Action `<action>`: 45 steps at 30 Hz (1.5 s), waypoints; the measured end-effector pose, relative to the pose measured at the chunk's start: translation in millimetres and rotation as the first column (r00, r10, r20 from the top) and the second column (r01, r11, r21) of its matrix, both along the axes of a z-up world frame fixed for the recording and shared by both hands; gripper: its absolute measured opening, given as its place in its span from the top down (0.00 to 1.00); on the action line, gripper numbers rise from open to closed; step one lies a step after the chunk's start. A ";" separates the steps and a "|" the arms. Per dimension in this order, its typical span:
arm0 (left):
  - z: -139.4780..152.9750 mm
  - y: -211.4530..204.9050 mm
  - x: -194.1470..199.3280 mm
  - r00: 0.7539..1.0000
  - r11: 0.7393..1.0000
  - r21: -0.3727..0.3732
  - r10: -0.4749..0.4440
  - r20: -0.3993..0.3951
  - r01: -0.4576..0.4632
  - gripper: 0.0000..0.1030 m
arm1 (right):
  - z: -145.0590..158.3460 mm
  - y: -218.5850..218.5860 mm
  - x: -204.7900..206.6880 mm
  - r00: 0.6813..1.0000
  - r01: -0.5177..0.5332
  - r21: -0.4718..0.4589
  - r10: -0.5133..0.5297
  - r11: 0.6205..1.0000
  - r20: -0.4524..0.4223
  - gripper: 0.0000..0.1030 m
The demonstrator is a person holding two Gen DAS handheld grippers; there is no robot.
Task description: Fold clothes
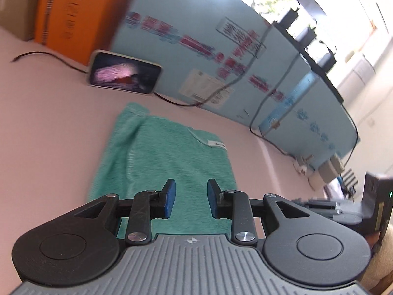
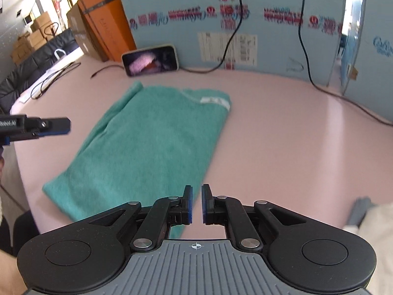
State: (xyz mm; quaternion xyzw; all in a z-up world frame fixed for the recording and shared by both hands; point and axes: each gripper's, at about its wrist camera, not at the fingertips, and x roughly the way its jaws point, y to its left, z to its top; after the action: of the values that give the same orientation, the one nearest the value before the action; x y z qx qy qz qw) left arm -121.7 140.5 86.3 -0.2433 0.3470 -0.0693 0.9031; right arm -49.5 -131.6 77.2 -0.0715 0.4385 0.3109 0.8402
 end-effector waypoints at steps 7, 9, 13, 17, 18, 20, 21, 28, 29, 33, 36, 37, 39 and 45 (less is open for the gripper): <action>-16.3 -4.8 54.2 0.998 0.994 0.084 -0.060 -0.034 0.063 0.82 | -7.0 26.9 31.2 0.997 0.056 0.057 -0.059 0.997 0.039 0.68; -20.1 1.8 69.2 0.998 0.994 0.099 -0.048 -0.043 0.052 0.85 | -10.0 29.5 33.4 0.998 0.053 0.071 -0.055 0.996 0.027 0.68; -29.9 11.2 96.5 0.998 0.993 0.110 -0.025 -0.062 0.032 0.86 | -16.2 33.7 37.7 0.999 0.051 0.087 -0.050 0.995 -0.006 0.68; -41.1 19.0 119.4 0.997 0.990 0.139 -0.003 -0.078 0.014 0.86 | -22.4 35.0 40.6 0.998 0.054 0.096 -0.049 0.994 -0.050 0.68; -43.2 22.1 123.7 0.997 0.989 0.146 0.007 -0.079 0.005 0.87 | -23.8 34.9 41.3 0.997 0.058 0.098 -0.052 0.993 -0.060 0.68; -45.7 32.0 128.6 0.996 0.987 0.161 0.043 -0.078 -0.030 0.87 | -26.1 34.2 42.8 0.995 0.067 0.101 -0.059 0.993 -0.077 0.68; -46.7 38.9 128.7 0.994 0.983 0.173 0.072 -0.082 -0.057 0.87 | -27.1 33.2 43.9 0.994 0.073 0.102 -0.065 0.992 -0.083 0.68; -50.7 84.6 115.5 0.964 0.947 0.239 0.246 -0.102 -0.216 0.87 | -30.6 26.6 51.8 0.991 0.105 0.088 -0.097 0.991 -0.092 0.68; -49.6 89.4 110.2 0.961 0.944 0.237 0.260 -0.099 -0.231 0.86 | -30.9 26.1 52.7 0.991 0.108 0.085 -0.100 0.991 -0.090 0.68; -42.1 100.3 89.3 0.949 0.935 0.218 0.303 -0.084 -0.279 0.83 | -30.9 25.8 55.0 0.992 0.104 0.078 -0.098 0.992 -0.078 0.68; -36.1 96.1 76.6 0.950 0.941 0.181 0.303 -0.073 -0.286 0.82 | -32.0 26.3 59.0 0.993 0.102 0.069 -0.097 0.992 -0.064 0.68; -34.2 91.8 73.2 0.953 0.946 0.167 0.293 -0.069 -0.279 0.82 | -32.4 25.7 60.3 0.993 0.104 0.069 -0.100 0.992 -0.060 0.68; -31.1 78.9 66.0 0.965 0.961 0.129 0.256 -0.063 -0.246 0.82 | -33.3 24.2 62.9 0.993 0.108 0.070 -0.104 0.992 -0.052 0.68; -28.8 25.3 46.6 0.995 0.996 0.086 0.037 -0.089 -0.029 0.74 | -34.0 11.2 67.5 0.989 0.131 0.113 -0.123 0.985 -0.078 0.68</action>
State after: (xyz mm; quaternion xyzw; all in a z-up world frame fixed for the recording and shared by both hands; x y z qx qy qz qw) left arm -75.1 165.8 57.5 -0.2134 0.3859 -0.0286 0.8971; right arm 18.0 -120.4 43.1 0.0174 0.4523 0.2843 0.8451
